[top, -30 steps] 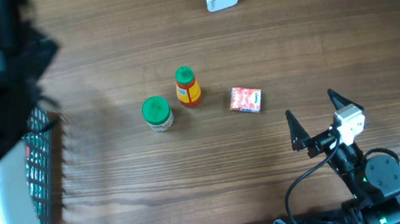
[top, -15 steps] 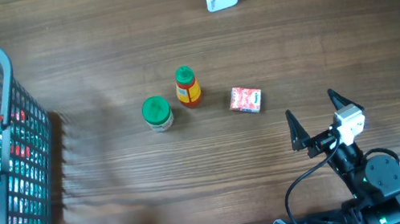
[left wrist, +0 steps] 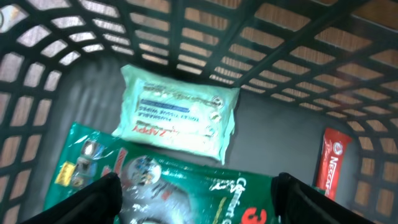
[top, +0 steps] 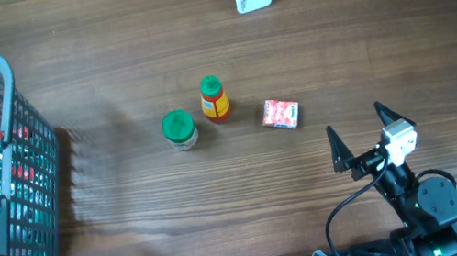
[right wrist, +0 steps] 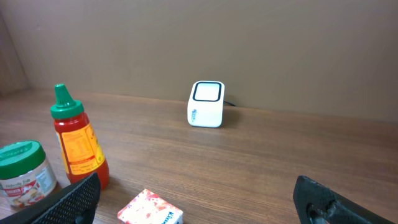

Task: Scan the item barcode
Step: 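Reach the left gripper into the basket and grasp the tissue wipes pack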

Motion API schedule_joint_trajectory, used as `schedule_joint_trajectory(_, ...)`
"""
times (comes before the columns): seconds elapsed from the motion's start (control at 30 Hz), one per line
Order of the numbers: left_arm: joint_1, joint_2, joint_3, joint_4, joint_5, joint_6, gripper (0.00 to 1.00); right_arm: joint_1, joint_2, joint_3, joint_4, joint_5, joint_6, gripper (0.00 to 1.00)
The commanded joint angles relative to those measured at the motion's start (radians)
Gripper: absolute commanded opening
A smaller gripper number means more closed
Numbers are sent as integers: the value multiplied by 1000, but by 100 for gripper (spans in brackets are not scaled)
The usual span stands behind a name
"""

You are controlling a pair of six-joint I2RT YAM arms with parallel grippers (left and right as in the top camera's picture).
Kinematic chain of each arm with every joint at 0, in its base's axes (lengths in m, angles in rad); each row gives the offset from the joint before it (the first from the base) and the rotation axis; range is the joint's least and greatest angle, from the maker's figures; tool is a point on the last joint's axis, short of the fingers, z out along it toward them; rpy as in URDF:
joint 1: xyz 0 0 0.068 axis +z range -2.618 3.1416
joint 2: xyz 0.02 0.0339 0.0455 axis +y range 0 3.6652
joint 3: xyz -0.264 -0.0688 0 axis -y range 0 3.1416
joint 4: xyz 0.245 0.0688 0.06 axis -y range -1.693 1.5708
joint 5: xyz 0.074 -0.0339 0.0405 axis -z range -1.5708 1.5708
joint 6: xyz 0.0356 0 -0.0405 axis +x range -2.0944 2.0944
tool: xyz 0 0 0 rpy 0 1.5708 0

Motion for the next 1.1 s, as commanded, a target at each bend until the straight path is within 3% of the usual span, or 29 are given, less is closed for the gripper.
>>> schedule_joint_trajectory(0.0,5,78,-12,54,-10,156,74,4,-2,-2,3,-7,-2,100)
schedule_joint_trajectory(0.1,5,153,-12,88,-10,234,78,4,-2,-2,3,-7,-2,100)
schedule_joint_trajectory(0.5,5,406,-12,67,-55,264,77,4,-2,-2,3,-7,-2,100)
schedule_joint_trajectory(0.53,5,412,-12,62,-56,264,73,4,-2,-2,3,-7,-2,100)
schedule_joint_trajectory(0.57,5,417,-12,54,-55,264,50,4,-2,-2,3,-7,-2,100)
schedule_joint_trajectory(0.63,5,417,-12,40,-56,264,18,4,-2,-2,3,-7,-2,100)
schedule_joint_trajectory(0.7,4,415,-11,32,-67,264,4,4,-2,-2,3,-7,-2,100)
schedule_joint_trajectory(0.83,4,384,1,14,-74,263,4,4,-2,-2,3,-7,-2,100)
schedule_joint_trajectory(1.07,4,173,68,-19,-43,259,4,4,-2,-2,3,-7,-2,100)
